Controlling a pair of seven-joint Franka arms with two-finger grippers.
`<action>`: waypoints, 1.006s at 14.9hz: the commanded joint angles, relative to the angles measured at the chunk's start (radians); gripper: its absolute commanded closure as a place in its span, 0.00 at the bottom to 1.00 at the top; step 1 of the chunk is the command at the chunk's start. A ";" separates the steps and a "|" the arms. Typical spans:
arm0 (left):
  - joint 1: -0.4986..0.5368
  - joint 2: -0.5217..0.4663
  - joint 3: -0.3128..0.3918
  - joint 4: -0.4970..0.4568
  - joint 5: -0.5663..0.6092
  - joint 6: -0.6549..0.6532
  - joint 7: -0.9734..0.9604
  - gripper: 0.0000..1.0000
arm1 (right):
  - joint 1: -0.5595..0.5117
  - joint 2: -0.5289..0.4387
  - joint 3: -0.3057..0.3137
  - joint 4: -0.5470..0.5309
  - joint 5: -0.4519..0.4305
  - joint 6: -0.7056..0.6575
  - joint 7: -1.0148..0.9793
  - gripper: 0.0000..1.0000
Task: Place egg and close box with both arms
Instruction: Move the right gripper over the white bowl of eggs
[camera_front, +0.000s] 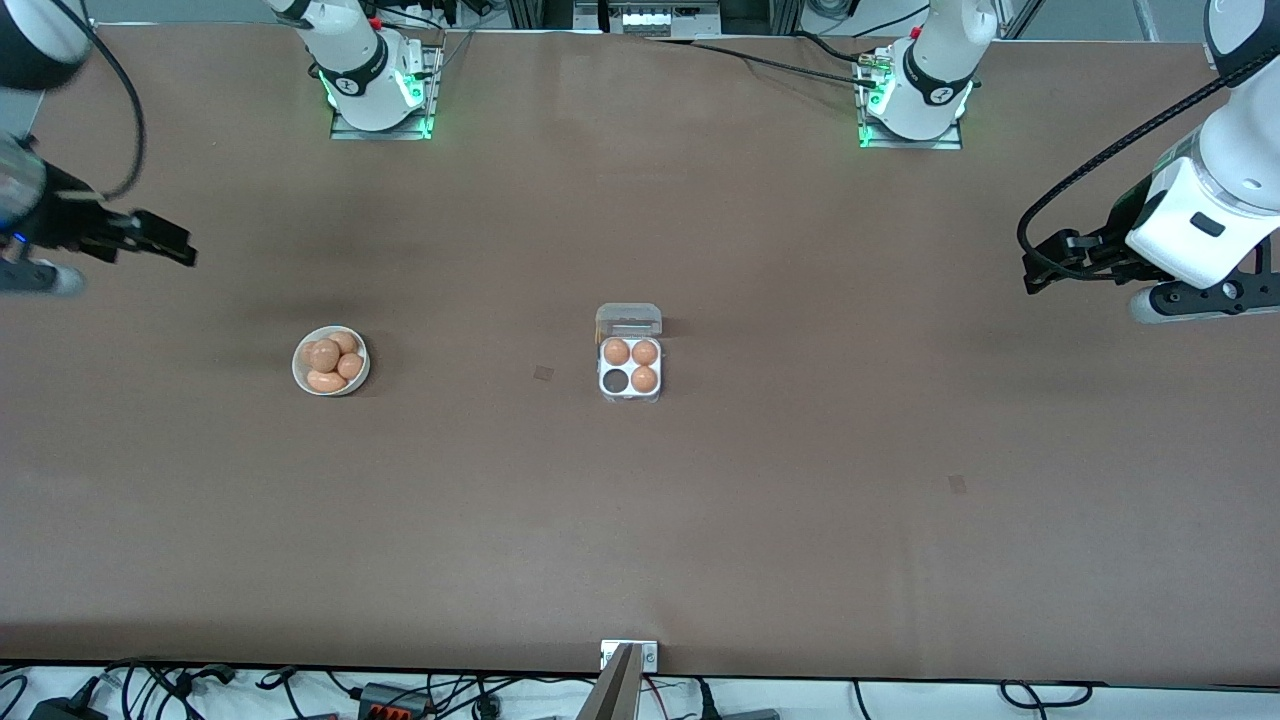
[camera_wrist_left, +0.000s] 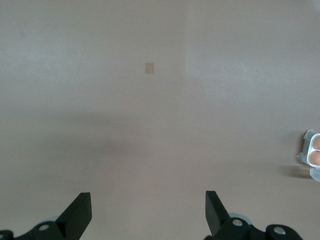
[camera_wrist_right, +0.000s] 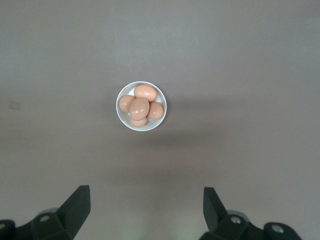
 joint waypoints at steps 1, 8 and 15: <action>0.007 0.000 0.000 0.013 -0.016 0.002 0.016 0.00 | 0.005 0.086 0.002 0.006 -0.013 0.033 0.015 0.00; 0.007 0.000 0.000 0.013 -0.016 0.002 0.016 0.00 | 0.006 0.293 0.002 0.006 0.070 0.154 0.027 0.00; 0.007 0.000 0.000 0.013 -0.016 0.004 0.016 0.00 | 0.019 0.411 0.003 0.005 0.096 0.219 0.029 0.00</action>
